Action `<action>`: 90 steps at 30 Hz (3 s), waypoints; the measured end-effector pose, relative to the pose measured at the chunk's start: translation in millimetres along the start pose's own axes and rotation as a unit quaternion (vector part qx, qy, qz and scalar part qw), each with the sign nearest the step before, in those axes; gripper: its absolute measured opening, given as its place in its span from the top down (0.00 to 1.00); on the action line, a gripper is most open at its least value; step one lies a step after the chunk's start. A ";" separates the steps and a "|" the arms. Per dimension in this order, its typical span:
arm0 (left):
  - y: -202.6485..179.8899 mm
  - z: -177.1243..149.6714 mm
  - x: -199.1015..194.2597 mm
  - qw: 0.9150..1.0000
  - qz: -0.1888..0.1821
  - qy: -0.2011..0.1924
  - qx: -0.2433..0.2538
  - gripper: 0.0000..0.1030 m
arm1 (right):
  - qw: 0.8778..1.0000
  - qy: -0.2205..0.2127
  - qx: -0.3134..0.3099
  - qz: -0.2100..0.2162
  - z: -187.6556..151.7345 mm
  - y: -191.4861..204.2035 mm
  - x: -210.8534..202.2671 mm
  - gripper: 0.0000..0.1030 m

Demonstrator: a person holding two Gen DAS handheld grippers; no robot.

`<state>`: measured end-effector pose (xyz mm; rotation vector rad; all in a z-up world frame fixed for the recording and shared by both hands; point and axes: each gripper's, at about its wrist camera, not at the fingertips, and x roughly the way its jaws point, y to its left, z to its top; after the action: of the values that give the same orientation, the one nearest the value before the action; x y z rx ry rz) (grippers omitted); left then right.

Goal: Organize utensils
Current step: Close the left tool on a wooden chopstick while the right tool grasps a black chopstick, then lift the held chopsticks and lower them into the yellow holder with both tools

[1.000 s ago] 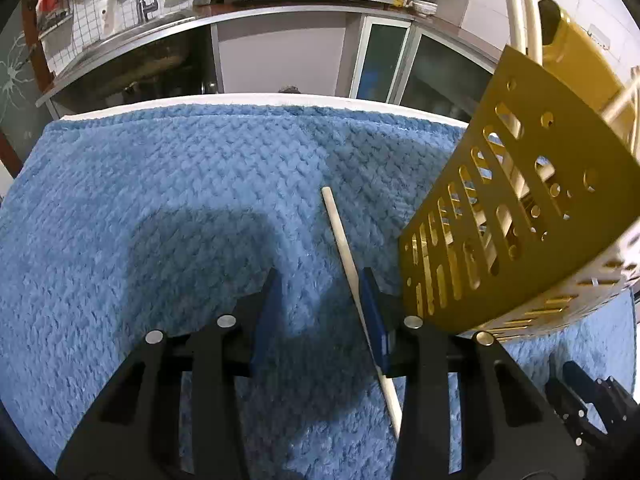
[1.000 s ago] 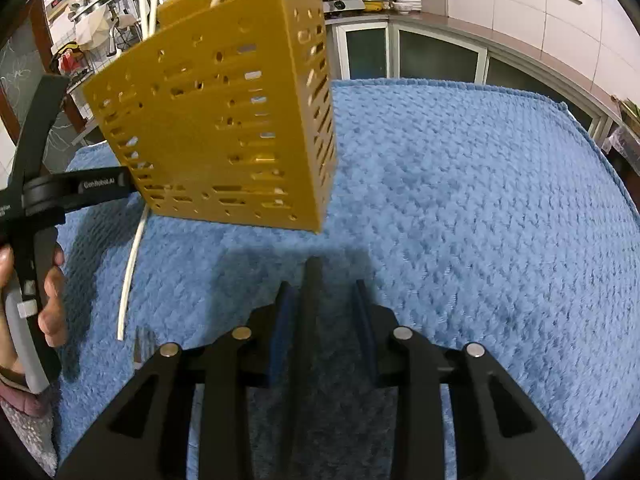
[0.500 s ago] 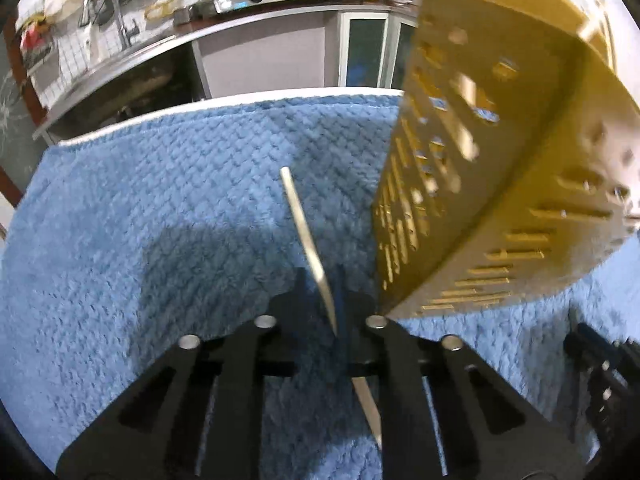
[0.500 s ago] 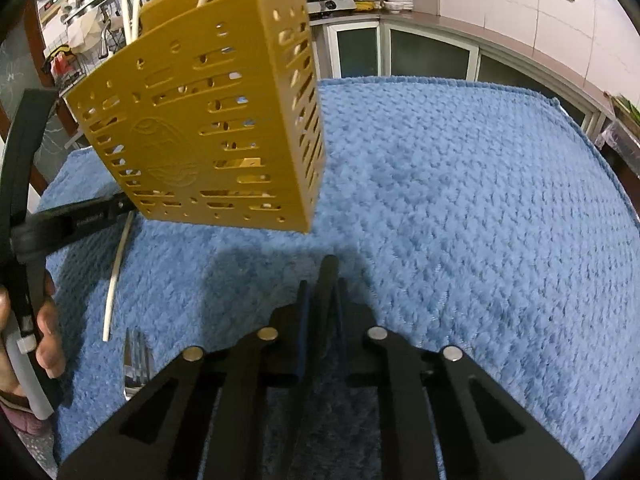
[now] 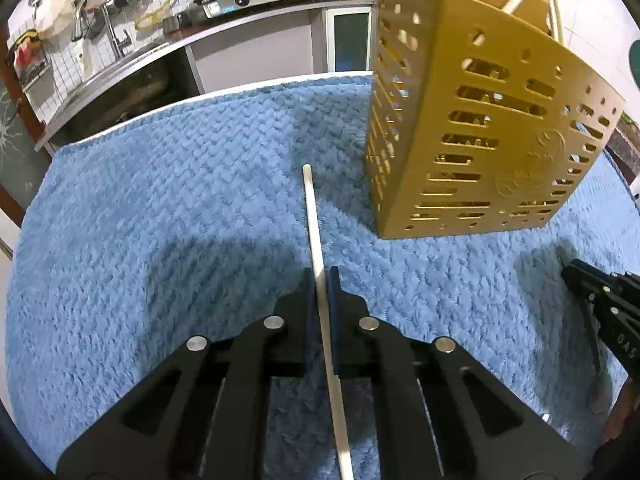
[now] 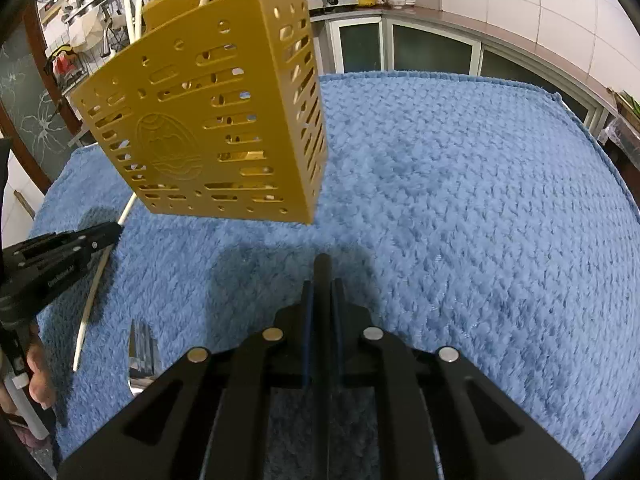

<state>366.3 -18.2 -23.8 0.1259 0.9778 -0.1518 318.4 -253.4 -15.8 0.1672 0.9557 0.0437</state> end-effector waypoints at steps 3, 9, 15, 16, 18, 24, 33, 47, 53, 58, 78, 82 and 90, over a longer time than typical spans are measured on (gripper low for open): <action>3.8 8.1 7.8 1.000 -0.002 0.012 -0.010 0.92 | 1.000 0.010 -0.003 0.000 4.1 0.2 1.7 0.91; 5.9 25.4 18.7 0.999 -0.003 0.022 -0.024 0.92 | 1.000 0.021 -0.005 -0.005 10.5 3.3 4.9 0.90; 6.2 26.8 19.4 0.999 -0.008 0.024 -0.023 0.95 | 0.999 0.035 -0.006 -0.011 17.3 5.9 6.7 0.91; 6.6 25.2 17.1 0.999 -0.011 0.023 -0.025 0.96 | 0.999 0.035 -0.005 -0.009 17.6 5.2 6.0 0.91; 9.3 25.0 14.1 0.999 -0.017 0.021 -0.028 0.96 | 1.000 0.030 0.002 -0.001 18.7 3.2 3.7 0.91; 12.1 18.4 -27.8 0.998 -0.042 -0.029 -0.035 0.96 | 1.000 -0.004 0.014 0.025 19.9 -6.9 -19.9 0.91; -2.6 4.8 -104.0 0.987 -0.087 -0.131 -0.025 0.96 | 0.992 -0.102 0.024 0.074 17.0 -14.4 -73.1 0.91; -10.6 -1.7 -150.3 0.976 -0.120 -0.178 -0.022 0.96 | 0.977 -0.181 0.020 0.107 12.3 -8.6 -122.7 0.91; -12.1 4.7 -167.4 0.971 -0.116 -0.210 -0.019 0.96 | 0.963 -0.248 0.022 0.100 15.7 -7.7 -138.5 0.91; -10.1 23.8 -191.6 0.962 -0.121 -0.242 -0.023 0.96 | 0.945 -0.309 0.018 0.106 31.3 -5.7 -154.8 0.91; -31.5 109.7 -197.6 0.906 -0.093 -0.412 -0.008 0.96 | 0.869 -0.489 -0.041 0.062 119.9 38.4 -125.4 0.91; -35.0 120.5 -175.4 0.911 -0.101 -0.401 -0.008 0.96 | 0.867 -0.492 -0.048 0.062 122.1 43.7 -111.4 0.91; -40.3 117.7 -133.3 0.922 -0.100 -0.374 0.003 0.96 | 0.863 -0.499 -0.063 0.048 112.1 51.2 -90.2 0.91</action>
<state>381.5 -68.8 150.8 -0.0323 0.2219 -0.3604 359.7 -226.8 128.7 0.0924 -0.1000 0.0995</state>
